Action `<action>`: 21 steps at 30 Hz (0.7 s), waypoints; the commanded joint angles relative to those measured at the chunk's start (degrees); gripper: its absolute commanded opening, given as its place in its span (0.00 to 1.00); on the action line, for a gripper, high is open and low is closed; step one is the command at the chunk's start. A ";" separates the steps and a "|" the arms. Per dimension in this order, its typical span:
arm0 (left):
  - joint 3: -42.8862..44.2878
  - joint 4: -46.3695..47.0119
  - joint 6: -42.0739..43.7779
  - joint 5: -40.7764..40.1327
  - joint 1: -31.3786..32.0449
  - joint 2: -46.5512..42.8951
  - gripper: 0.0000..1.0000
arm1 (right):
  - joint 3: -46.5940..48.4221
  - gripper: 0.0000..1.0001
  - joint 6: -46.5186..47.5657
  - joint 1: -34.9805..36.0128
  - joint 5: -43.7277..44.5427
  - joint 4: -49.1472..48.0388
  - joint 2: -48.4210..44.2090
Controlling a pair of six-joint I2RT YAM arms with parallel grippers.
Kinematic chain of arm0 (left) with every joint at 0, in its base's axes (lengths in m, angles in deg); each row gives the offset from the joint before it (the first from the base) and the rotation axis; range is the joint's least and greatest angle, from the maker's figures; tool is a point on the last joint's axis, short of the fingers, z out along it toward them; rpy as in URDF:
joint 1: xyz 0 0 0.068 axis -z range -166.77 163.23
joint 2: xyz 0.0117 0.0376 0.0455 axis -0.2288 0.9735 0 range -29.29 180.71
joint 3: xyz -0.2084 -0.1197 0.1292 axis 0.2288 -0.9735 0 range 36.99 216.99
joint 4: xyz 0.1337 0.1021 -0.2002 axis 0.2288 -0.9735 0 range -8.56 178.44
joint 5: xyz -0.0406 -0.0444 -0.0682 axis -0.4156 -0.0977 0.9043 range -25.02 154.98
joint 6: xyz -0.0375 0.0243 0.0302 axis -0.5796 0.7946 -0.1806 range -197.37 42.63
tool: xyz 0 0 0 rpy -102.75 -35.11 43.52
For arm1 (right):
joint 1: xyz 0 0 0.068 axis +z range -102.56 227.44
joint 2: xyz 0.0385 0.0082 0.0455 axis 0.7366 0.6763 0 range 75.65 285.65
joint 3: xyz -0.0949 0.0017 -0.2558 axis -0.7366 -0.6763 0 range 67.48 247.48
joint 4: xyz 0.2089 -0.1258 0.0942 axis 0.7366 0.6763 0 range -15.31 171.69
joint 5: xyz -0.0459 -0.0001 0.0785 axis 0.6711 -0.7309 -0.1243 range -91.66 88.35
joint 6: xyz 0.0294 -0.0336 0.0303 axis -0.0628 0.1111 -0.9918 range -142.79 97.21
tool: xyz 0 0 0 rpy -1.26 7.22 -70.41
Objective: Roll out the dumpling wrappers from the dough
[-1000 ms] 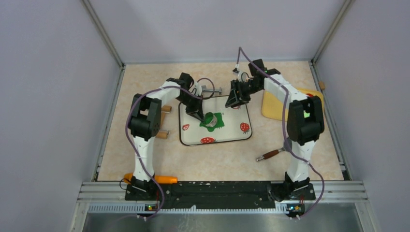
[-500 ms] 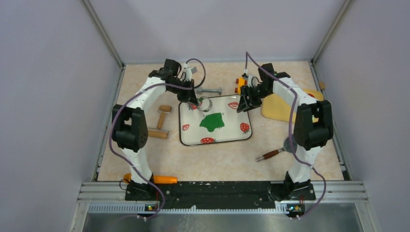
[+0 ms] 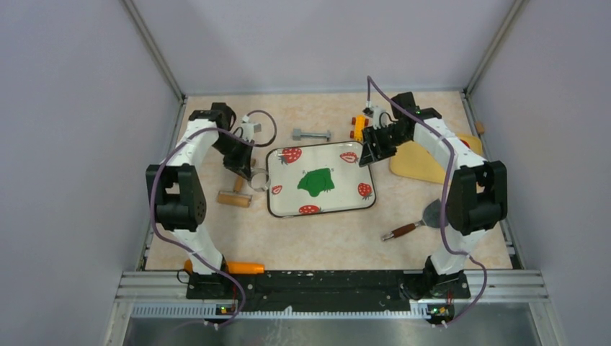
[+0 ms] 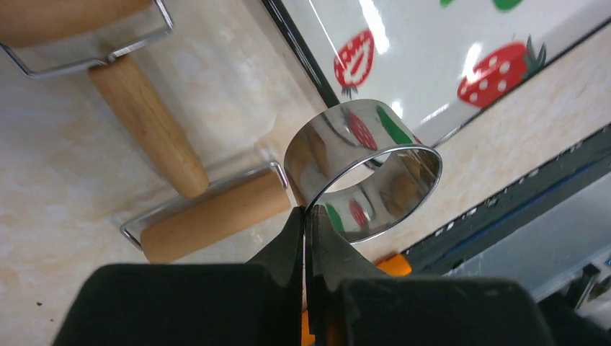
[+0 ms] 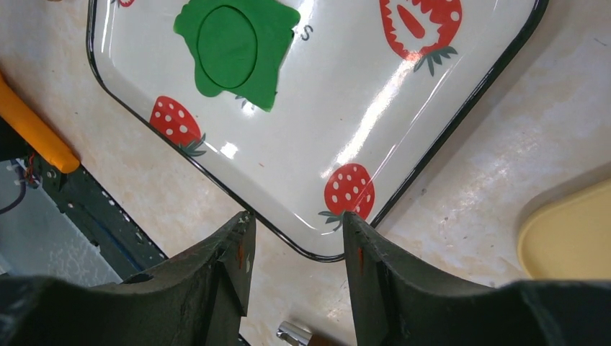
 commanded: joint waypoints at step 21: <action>-4.56 -13.76 20.97 -4.19 -0.11 -5.93 0.39 | -2.32 0.48 3.79 1.53 -1.20 -6.04 -1.72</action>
